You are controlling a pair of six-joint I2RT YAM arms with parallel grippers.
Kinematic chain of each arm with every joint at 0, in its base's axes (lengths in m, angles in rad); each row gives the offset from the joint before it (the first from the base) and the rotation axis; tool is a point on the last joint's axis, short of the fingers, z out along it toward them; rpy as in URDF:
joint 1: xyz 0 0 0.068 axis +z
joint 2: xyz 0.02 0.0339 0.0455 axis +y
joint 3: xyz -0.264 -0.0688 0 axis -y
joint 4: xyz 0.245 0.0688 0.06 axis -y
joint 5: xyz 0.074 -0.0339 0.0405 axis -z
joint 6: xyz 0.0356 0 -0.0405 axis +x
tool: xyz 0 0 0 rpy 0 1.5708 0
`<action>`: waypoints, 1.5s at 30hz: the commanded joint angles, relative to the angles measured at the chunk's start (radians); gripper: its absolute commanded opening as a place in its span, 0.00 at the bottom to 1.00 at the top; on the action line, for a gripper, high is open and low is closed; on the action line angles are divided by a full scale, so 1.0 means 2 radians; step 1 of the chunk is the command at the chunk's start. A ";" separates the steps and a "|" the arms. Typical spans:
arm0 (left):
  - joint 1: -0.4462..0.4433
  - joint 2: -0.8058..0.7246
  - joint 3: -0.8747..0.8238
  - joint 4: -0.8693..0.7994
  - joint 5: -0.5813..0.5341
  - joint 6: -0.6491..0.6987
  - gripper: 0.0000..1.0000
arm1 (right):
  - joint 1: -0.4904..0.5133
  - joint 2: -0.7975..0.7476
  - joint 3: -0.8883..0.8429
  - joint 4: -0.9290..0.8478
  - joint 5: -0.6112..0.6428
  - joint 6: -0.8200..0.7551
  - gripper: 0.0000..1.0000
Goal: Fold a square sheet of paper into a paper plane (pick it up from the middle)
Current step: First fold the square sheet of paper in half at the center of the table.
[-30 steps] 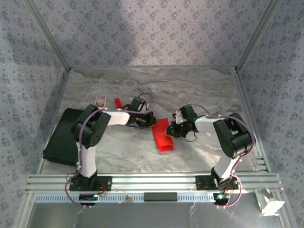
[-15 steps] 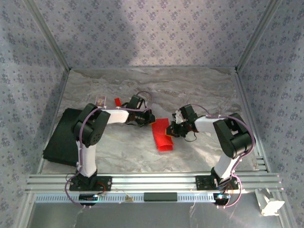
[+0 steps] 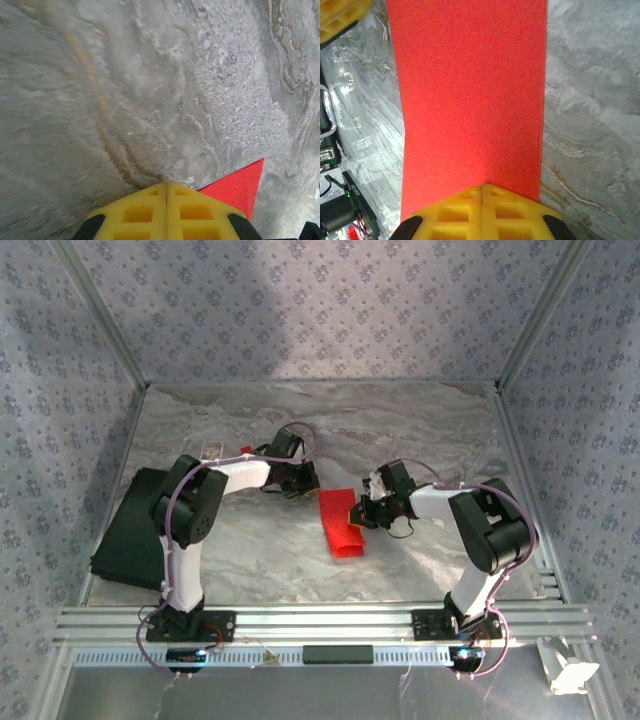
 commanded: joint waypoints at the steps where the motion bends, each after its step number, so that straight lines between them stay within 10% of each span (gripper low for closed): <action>1: -0.001 -0.055 0.014 -0.037 -0.026 0.009 0.00 | 0.005 0.022 -0.026 -0.057 0.087 0.003 0.00; 19: -0.086 -0.076 -0.100 0.104 0.097 -0.072 0.01 | 0.007 0.014 -0.031 -0.060 0.092 0.004 0.00; 45: -0.089 -0.111 -0.185 0.124 0.058 -0.046 0.01 | 0.005 0.012 -0.040 -0.057 0.097 0.004 0.00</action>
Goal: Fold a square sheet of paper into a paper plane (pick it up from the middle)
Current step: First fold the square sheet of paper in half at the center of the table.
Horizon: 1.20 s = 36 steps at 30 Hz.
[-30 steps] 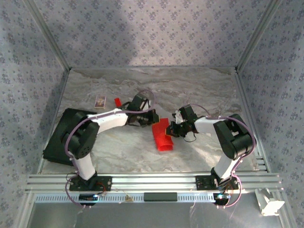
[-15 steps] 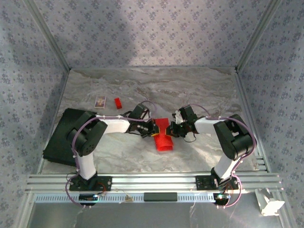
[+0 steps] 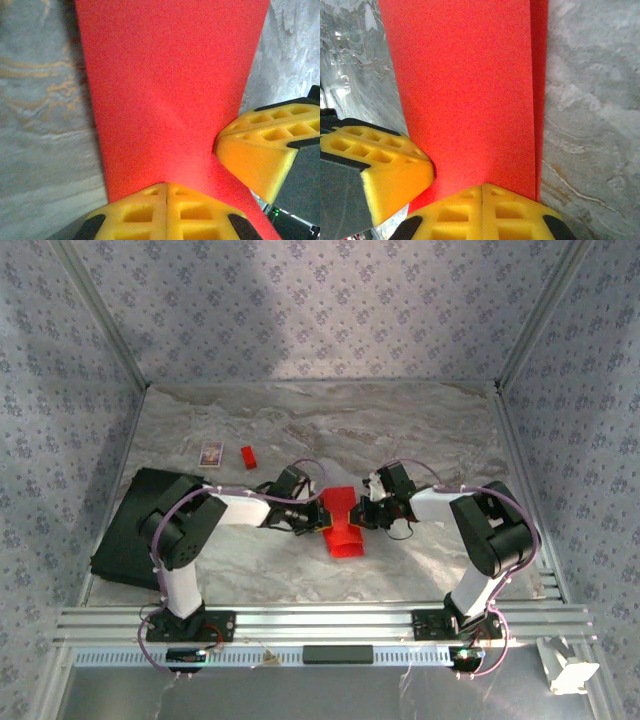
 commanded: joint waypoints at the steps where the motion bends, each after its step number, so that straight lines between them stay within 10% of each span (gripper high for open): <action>1: -0.004 -0.038 0.004 -0.035 -0.008 0.010 0.01 | -0.001 0.023 -0.029 -0.070 0.079 0.000 0.00; 36: -0.031 -0.083 -0.042 -0.002 0.017 -0.026 0.00 | 0.000 0.018 -0.036 -0.061 0.088 0.011 0.00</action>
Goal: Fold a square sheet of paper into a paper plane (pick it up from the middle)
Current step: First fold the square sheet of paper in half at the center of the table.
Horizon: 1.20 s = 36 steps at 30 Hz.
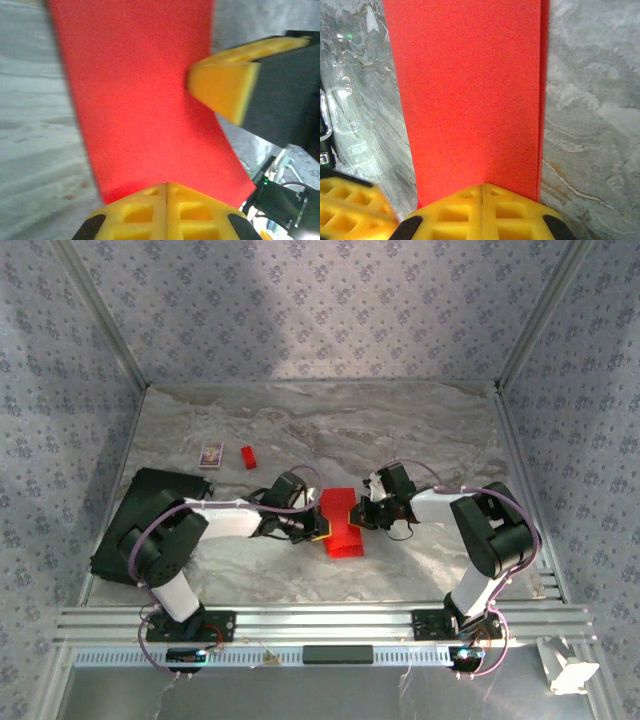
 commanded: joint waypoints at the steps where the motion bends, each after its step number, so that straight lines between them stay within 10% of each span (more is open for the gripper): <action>1: -0.008 -0.006 0.002 0.010 0.008 -0.015 0.00 | 0.000 0.022 -0.031 -0.072 0.085 0.006 0.00; 36: -0.049 -0.006 -0.009 -0.017 -0.019 0.019 0.02 | 0.002 0.025 -0.035 -0.065 0.083 0.006 0.00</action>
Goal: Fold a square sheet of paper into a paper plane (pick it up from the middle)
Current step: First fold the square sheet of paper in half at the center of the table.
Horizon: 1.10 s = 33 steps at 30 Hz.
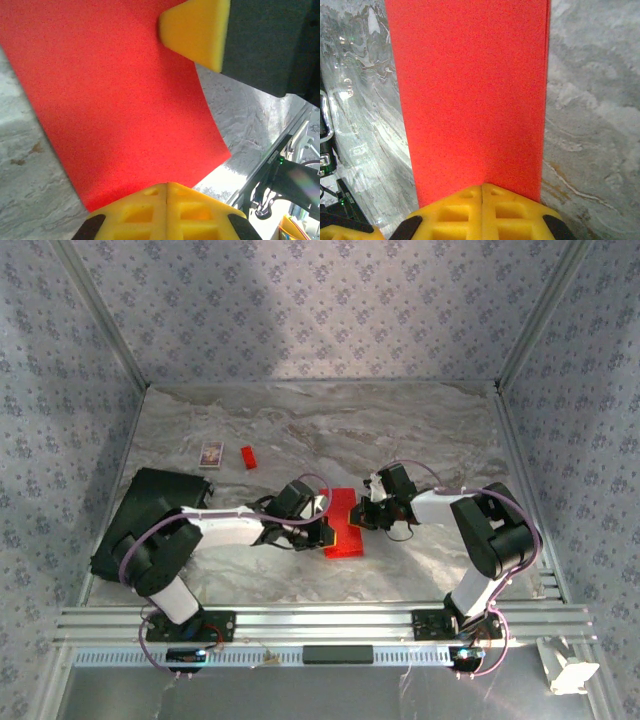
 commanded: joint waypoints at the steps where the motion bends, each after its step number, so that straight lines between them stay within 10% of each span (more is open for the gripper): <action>1: -0.004 0.018 -0.007 0.008 0.012 -0.005 0.01 | 0.001 0.026 -0.030 -0.076 0.082 0.001 0.00; 33: -0.039 -0.079 0.017 -0.171 -0.112 0.117 0.01 | 0.001 0.026 -0.021 -0.090 0.079 -0.006 0.00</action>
